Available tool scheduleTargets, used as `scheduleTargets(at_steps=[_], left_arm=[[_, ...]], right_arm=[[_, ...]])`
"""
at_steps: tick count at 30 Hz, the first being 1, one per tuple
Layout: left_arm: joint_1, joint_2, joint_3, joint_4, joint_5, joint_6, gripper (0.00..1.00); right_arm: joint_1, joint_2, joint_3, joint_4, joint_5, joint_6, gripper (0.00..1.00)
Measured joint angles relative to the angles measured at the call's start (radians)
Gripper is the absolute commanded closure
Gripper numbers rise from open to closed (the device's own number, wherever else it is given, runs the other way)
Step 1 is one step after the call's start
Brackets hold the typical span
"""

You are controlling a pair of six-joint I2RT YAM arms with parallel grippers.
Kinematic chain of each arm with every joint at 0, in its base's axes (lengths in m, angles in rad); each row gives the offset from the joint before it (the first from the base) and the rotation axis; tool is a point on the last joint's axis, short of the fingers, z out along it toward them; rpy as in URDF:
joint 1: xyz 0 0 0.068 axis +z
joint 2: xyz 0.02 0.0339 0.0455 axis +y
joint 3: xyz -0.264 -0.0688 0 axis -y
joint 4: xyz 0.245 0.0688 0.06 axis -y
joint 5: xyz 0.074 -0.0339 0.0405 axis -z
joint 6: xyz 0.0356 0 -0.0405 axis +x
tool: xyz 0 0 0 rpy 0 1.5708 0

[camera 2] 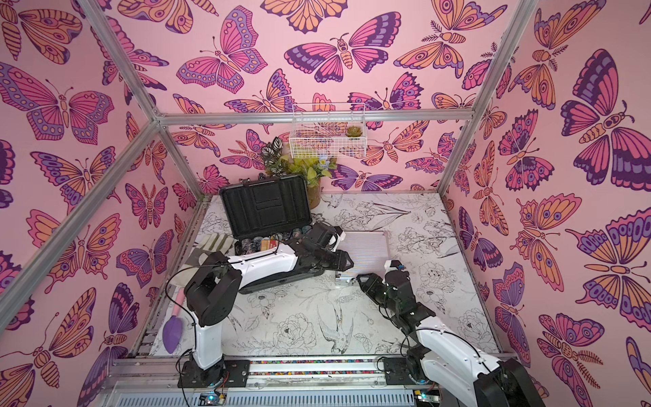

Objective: Open the poker set cases
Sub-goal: Open the fastener on the poker set case.

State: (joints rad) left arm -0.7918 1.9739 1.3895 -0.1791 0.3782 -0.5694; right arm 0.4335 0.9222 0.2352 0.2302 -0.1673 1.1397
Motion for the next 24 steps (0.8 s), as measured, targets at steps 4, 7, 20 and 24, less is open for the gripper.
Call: scheduleTargets(at_steps=[4, 7, 20, 24], left_arm=[[0.002, 0.002, 0.000, 0.005, 0.000, -0.001, 0.45], [0.006, 0.004, 0.000, 0.015, 0.000, -0.001, 0.45], [0.008, 0.005, 0.000, 0.021, 0.000, -0.013, 0.45], [0.009, 0.005, 0.000, 0.021, 0.000, -0.015, 0.44]], right_arm=[[0.000, 0.031, 0.018, -0.002, 0.002, 0.043, 0.48], [0.000, 0.075, 0.042, 0.006, -0.013, 0.051, 0.48], [0.001, 0.071, 0.037, -0.113, 0.005, 0.125, 0.47], [0.001, 0.001, 0.032, -0.196, 0.043, 0.125, 0.46]])
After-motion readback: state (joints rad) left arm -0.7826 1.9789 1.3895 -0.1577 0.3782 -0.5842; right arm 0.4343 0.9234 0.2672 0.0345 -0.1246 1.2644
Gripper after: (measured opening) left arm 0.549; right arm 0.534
